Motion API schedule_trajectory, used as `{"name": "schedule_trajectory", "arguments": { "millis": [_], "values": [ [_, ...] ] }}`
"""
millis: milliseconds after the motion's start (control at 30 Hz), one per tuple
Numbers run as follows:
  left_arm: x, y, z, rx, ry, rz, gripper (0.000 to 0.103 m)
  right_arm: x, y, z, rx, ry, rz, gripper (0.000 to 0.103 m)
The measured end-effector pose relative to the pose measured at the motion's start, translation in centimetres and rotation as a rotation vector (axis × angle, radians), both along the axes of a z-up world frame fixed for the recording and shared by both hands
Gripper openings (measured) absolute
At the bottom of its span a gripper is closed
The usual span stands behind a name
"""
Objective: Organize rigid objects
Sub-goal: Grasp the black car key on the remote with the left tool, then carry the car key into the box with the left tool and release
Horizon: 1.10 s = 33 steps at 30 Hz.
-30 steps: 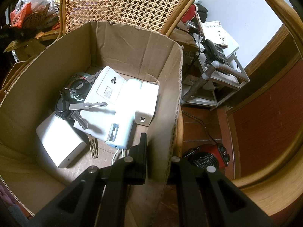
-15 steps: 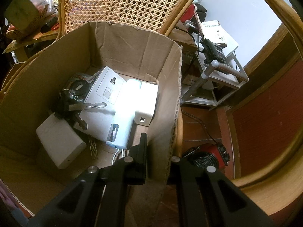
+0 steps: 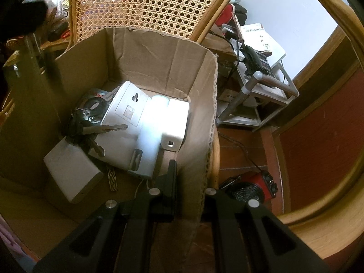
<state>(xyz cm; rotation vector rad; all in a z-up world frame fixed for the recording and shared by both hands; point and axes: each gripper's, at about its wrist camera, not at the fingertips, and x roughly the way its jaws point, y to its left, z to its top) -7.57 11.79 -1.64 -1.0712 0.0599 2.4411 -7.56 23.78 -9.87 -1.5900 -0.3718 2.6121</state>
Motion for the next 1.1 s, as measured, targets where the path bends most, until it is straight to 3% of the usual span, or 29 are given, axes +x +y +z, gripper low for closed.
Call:
{"name": "schedule_trajectory", "arguments": {
  "millis": [267, 400, 533, 867, 1000, 1100],
  "values": [
    [-0.5, -0.3, -0.5, -0.085, 0.021, 0.017, 0.017, 0.2, 0.4, 0.0, -0.005, -0.001, -0.002, 0.010],
    [-2.1, -1.9, -1.0, -0.123, 0.042, 0.096, 0.027, 0.2, 0.4, 0.0, -0.003, -0.001, -0.001, 0.010],
    [-4.1, -4.5, -1.8, -0.127, 0.017, 0.165, 0.053, 0.2, 0.4, 0.0, -0.006, -0.001, -0.002, 0.010],
    [-7.2, -8.5, -5.4, -0.140, -0.121, 0.200, 0.070, 0.2, 0.4, 0.0, -0.004, -0.002, -0.001, 0.010],
    [-8.6, -8.9, -6.9, -0.219, -0.119, 0.221, 0.078, 0.2, 0.5, -0.2, -0.006, -0.004, 0.000, 0.010],
    [-9.8, -9.4, -8.1, -0.221, -0.155, 0.217, 0.082, 0.1, 0.4, -0.3, -0.005, -0.005, 0.002, 0.010]
  ]
}}
